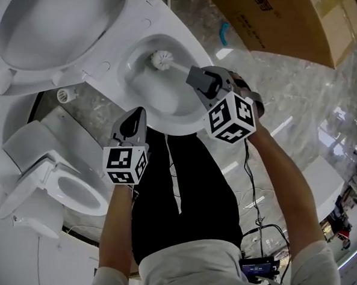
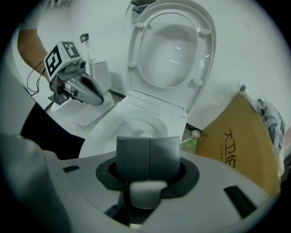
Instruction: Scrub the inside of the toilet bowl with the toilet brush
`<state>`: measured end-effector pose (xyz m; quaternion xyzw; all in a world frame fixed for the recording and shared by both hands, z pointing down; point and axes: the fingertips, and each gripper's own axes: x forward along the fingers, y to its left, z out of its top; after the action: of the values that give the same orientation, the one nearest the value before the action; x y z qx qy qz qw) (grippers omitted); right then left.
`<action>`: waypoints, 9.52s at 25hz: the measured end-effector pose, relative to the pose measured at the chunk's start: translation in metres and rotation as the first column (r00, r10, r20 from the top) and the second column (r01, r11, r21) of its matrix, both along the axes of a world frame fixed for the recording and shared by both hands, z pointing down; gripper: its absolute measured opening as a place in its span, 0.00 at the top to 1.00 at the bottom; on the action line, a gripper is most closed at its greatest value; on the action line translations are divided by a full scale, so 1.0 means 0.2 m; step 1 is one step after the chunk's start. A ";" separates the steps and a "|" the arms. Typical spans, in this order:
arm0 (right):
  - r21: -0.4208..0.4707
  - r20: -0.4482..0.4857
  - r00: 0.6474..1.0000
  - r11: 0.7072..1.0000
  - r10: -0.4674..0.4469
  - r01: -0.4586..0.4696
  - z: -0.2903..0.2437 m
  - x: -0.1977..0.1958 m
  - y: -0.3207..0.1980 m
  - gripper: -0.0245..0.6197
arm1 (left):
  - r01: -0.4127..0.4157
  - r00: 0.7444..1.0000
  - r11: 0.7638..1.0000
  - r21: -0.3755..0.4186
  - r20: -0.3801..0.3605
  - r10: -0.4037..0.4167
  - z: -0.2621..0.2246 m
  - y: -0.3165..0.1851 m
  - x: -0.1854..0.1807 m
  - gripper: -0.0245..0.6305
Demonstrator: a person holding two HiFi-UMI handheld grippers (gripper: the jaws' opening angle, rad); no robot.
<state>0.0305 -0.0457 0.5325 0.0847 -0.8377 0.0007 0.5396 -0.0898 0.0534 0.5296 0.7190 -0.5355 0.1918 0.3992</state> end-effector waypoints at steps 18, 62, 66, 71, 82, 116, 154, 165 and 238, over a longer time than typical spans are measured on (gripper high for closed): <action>0.184 -0.358 0.749 0.744 -0.557 0.642 0.29 -0.11 0.05 0.73 | -0.007 1.000 0.999 -0.038 0.012 0.008 0.12 0.17 -0.08 0.95; -0.148 -0.234 0.848 0.879 -0.476 0.453 0.19 -0.18 0.63 0.74 | -0.111 0.994 0.993 -0.031 0.007 0.111 0.10 0.31 -0.12 0.95; -0.148 -0.171 0.899 0.913 -0.402 0.380 0.15 -0.30 0.59 0.74 | -0.081 0.997 0.996 -0.033 0.009 0.082 0.09 0.33 -0.17 0.95; -0.113 -0.138 0.922 0.930 -0.362 0.349 0.14 -0.44 0.51 0.74 | -0.046 0.999 0.998 -0.034 0.014 0.046 0.07 0.34 -0.23 0.95; -0.090 -0.091 0.935 0.937 -0.344 0.336 0.15 -0.63 0.20 0.74 | 0.024 1.000 0.998 -0.055 0.017 -0.023 0.06 0.30 -0.29 0.95; 0.056 -0.354 0.910 0.967 -0.215 0.250 0.27 0.06 0.04 0.74 | -0.183 0.983 0.978 -0.099 -0.027 0.181 0.19 0.11 0.10 0.95; -0.062 -0.063 0.988 0.988 -0.144 0.140 0.23 -0.40 0.51 0.74 | -0.110 0.993 0.989 -0.100 -0.042 0.106 0.19 0.31 -0.04 0.95; -0.018 -0.174 0.978 0.993 -0.118 0.117 0.42 -0.31 0.41 0.74 | -0.110 0.993 0.988 -0.106 -0.043 0.106 0.19 0.31 -0.03 0.95; -0.114 -0.169 0.985 0.993 -0.041 0.022 0.45 -0.40 0.22 0.74 | -0.120 0.992 0.986 -0.118 -0.040 0.116 0.26 0.08 -0.11 0.95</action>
<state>-0.0498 -0.0018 0.6230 0.0408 -0.7883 0.0316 0.6131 -0.1122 0.0701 0.5815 0.7272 -0.4727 0.2352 0.4387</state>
